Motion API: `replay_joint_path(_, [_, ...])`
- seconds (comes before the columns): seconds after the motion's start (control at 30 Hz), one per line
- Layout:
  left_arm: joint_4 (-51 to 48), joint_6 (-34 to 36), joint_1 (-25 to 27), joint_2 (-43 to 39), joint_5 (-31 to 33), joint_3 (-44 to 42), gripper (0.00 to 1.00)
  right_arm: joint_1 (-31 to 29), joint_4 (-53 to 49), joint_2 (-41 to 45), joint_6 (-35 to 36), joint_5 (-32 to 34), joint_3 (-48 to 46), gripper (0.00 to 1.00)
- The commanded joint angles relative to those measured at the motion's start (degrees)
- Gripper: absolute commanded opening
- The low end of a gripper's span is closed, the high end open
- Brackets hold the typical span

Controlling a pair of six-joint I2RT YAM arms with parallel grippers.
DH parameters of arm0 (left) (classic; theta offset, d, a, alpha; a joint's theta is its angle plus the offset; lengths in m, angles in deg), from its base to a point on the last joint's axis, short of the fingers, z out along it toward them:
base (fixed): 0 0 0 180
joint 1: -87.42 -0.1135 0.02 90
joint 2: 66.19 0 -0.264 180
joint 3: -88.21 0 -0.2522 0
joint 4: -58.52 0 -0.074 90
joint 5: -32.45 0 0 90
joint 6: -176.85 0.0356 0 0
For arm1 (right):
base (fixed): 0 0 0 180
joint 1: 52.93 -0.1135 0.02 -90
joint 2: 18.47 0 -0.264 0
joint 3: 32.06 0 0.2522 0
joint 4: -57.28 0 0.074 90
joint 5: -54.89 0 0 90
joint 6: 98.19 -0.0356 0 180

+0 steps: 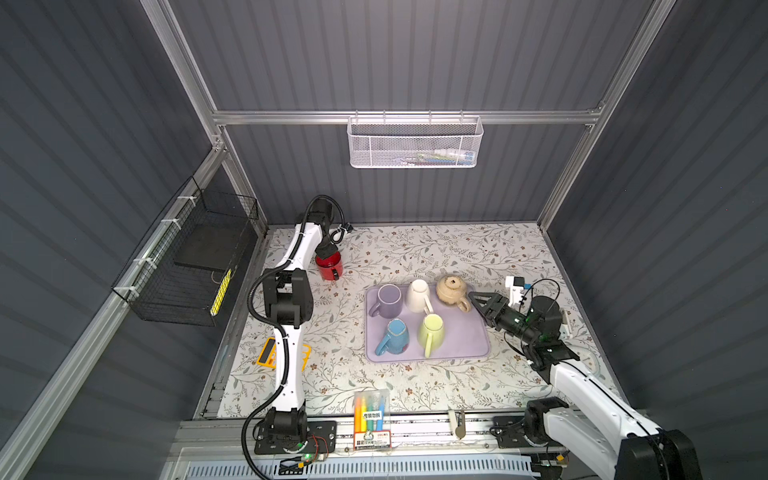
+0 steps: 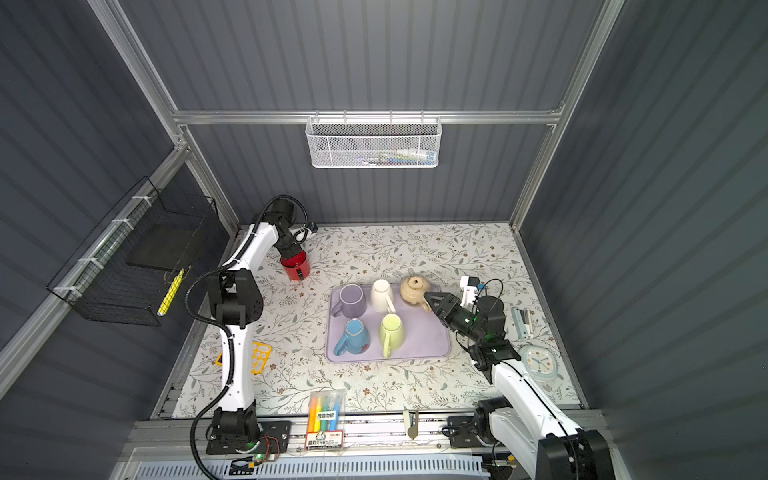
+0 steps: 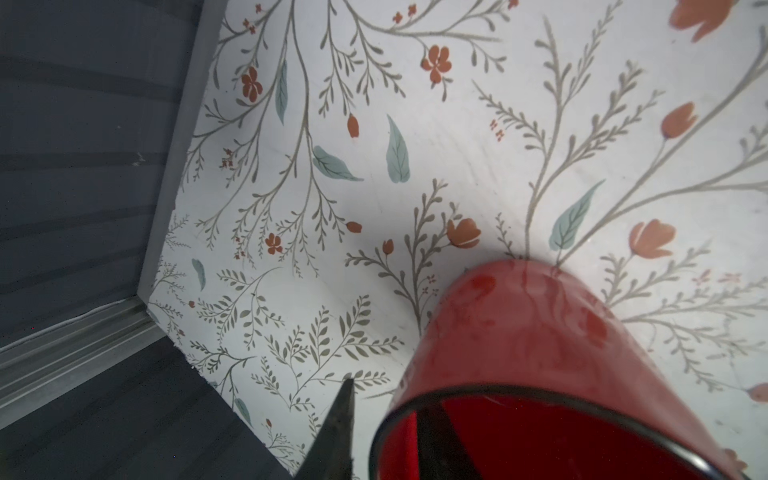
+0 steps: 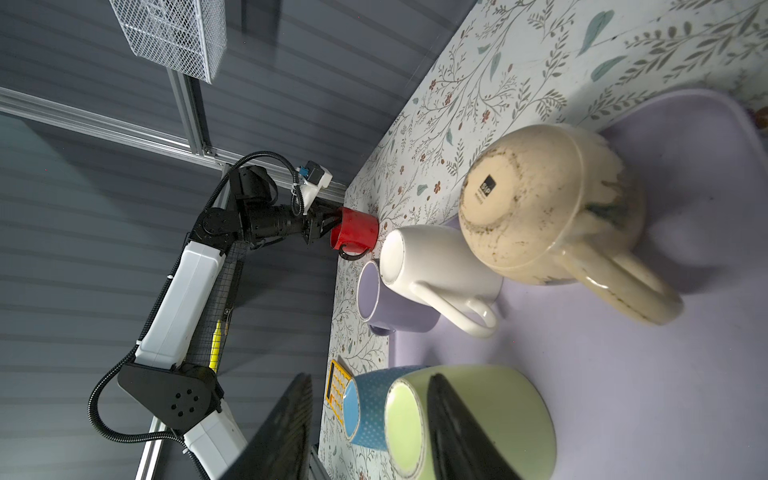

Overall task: Turn the mug right side up
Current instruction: 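Open the left gripper off the red mug's rim and draw it back, then move the right gripper over the pale green mug on the tray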

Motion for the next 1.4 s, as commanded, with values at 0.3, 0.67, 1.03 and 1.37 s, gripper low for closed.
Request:
replay_joint_path(0.3, [8.02,-3.55,0.84,-13.92,-2.18,-5.75,0.4,-0.21,-2.44,1.47,3.84,0.48,1.29,0.48])
replay_joint_path(0.67, [20.09,-11.79,6.57,-30.08,2.46,-24.73,0.46,-1.96,-27.45,1.56,21.97,9.71,16.04,0.5])
replay_joint_path(1.03, [31.12,-33.36,10.46,-49.75,-7.65,-43.5,0.65,-9.37,-38.13,-1.13,33.12,21.38,23.11,0.48])
replay_joint_path(1.37, [28.64,-42.51,14.06,-61.1,-5.12,-54.89,0.74,-17.16,-49.19,-3.71,37.31,34.46,27.75,0.51])
